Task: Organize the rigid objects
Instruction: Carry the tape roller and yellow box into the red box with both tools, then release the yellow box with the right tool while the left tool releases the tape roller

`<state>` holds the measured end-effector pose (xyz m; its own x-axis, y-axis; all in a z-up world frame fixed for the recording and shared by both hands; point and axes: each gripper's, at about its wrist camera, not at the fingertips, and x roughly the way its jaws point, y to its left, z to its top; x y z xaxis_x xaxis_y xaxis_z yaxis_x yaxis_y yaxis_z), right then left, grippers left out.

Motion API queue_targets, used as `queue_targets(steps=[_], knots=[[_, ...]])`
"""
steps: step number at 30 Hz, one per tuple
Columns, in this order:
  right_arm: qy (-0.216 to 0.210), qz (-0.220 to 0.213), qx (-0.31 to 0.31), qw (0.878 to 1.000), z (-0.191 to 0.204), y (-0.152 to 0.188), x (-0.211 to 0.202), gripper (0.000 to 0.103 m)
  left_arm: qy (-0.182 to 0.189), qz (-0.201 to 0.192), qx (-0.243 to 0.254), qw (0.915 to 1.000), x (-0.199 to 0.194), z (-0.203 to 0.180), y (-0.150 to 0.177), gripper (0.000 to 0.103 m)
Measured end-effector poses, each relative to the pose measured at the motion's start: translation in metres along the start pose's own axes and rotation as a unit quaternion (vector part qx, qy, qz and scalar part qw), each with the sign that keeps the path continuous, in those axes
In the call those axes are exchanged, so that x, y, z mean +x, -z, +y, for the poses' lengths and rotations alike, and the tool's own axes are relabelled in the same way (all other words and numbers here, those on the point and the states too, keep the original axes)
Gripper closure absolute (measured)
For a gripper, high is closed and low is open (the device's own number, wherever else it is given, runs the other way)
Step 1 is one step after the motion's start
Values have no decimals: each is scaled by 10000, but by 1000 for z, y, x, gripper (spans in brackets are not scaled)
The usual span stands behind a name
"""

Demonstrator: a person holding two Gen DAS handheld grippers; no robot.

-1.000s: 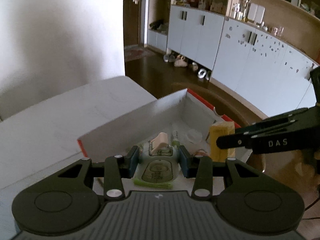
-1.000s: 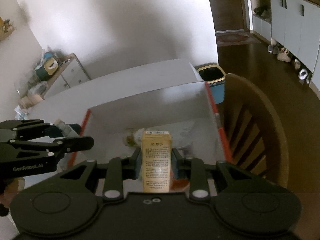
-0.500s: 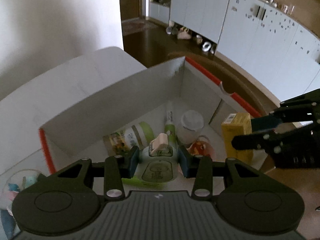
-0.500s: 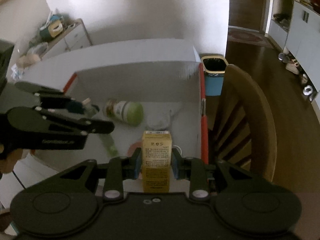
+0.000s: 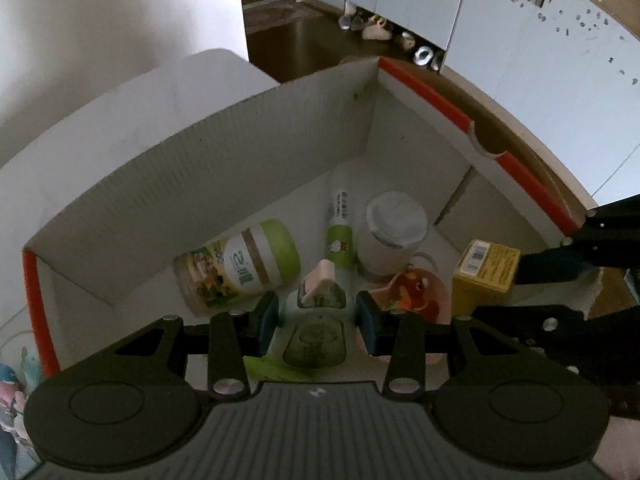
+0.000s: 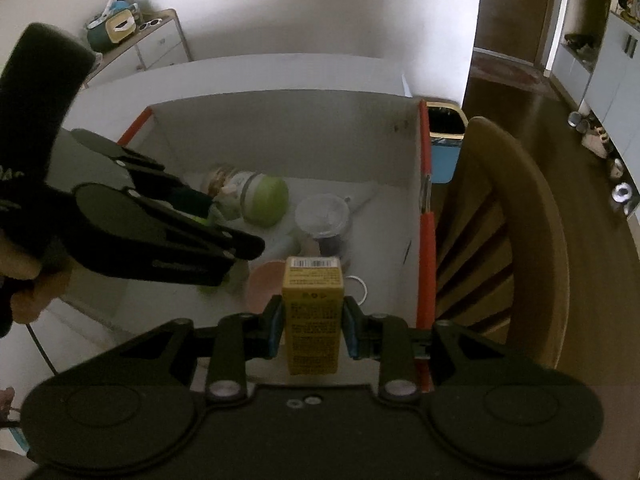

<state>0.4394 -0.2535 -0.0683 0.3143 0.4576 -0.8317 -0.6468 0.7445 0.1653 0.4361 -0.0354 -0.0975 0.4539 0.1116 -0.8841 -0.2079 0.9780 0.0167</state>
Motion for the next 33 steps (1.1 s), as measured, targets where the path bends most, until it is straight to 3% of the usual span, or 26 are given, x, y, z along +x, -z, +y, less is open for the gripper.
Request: queue_targets(steps=[12, 21, 26, 30, 33], knots=[[97, 41, 72, 9999, -2, -2, -2, 69, -99, 298, -149, 9994, 17, 2, -8, 62], [90, 12, 109, 9999, -1, 0, -8, 62, -184, 286, -23, 9994, 16, -3, -5, 61], [82, -43, 104, 9999, 3, 3, -14, 60, -200, 130, 17, 9997, 8, -6, -2, 46], [106, -153, 142, 9997, 6, 4, -22, 59, -178, 1, 21, 9998, -3, -6, 3, 45], [113, -248, 165, 9995, 9, 5, -29, 52, -184, -121, 34, 9998, -13, -6, 7, 45]])
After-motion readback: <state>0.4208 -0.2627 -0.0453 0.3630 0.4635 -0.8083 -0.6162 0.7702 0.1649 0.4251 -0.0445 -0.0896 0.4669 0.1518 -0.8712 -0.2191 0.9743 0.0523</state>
